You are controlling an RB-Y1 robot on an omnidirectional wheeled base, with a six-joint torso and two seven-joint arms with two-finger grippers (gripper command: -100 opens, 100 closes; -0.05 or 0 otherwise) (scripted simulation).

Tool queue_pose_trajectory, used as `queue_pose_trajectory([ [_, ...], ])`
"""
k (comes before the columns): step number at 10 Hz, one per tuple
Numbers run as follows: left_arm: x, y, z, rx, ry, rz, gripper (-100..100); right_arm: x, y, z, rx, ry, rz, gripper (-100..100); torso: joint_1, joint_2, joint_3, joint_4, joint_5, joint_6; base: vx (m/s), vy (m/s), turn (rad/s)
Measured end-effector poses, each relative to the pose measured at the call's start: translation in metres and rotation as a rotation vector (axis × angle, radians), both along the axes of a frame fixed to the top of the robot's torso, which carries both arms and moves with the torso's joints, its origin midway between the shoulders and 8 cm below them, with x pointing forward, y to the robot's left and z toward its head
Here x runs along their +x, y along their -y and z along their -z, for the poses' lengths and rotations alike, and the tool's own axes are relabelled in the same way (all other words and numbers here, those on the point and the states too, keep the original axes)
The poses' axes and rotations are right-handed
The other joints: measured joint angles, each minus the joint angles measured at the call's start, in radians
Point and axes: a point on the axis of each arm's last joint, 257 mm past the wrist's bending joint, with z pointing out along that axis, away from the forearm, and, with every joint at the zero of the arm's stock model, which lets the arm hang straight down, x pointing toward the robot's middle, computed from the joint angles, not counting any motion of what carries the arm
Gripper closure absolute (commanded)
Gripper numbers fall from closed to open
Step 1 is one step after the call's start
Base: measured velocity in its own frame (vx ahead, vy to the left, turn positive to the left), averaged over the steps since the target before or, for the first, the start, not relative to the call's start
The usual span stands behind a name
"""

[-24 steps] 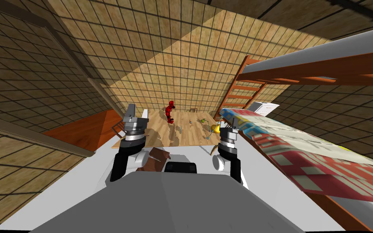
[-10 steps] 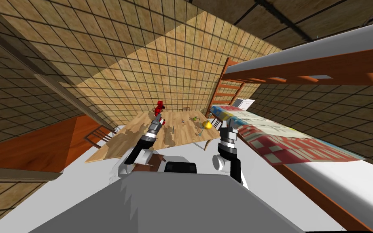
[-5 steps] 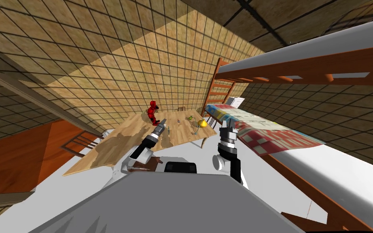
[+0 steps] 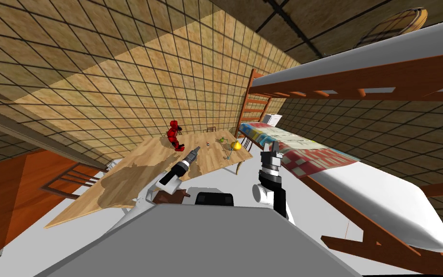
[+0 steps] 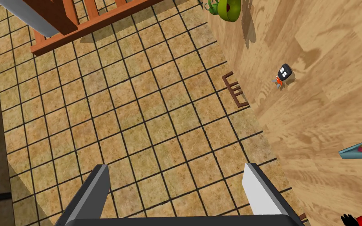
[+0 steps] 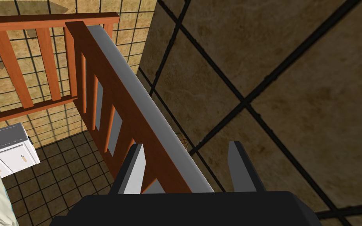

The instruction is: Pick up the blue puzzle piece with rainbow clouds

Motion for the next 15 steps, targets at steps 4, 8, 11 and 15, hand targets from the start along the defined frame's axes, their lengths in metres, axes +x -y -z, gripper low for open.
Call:
queue_pose_trajectory([
  [4,0.005,-0.011,0.047,0.090,-0.116,0.000,-100,0.000,0.000,0.000,0.000,0.000,0.000,0,0.001,0.000,0.000,0.000,0.000,0.000,0.007,-0.023,-0.098],
  [8,-0.001,-0.037,0.091,0.200,-0.246,-0.008,-100,0.000,0.000,0.000,0.000,0.000,0.000,0,0.000,0.000,0.000,0.000,0.000,-0.001,0.008,-0.031,-0.128],
  [11,-0.003,-0.059,0.128,0.286,-0.345,-0.022,-100,0.000,0.000,0.000,0.000,0.000,0.000,0,0.001,0.000,0.000,0.000,0.000,0.000,0.013,-0.027,-0.142],
  [15,-0.018,-0.113,0.171,0.439,-0.502,-0.058,-100,0.000,0.000,0.000,0.000,0.000,0.000,0,0.001,0.000,0.000,0.000,0.000,-0.001,0.012,-0.026,-0.101],
])
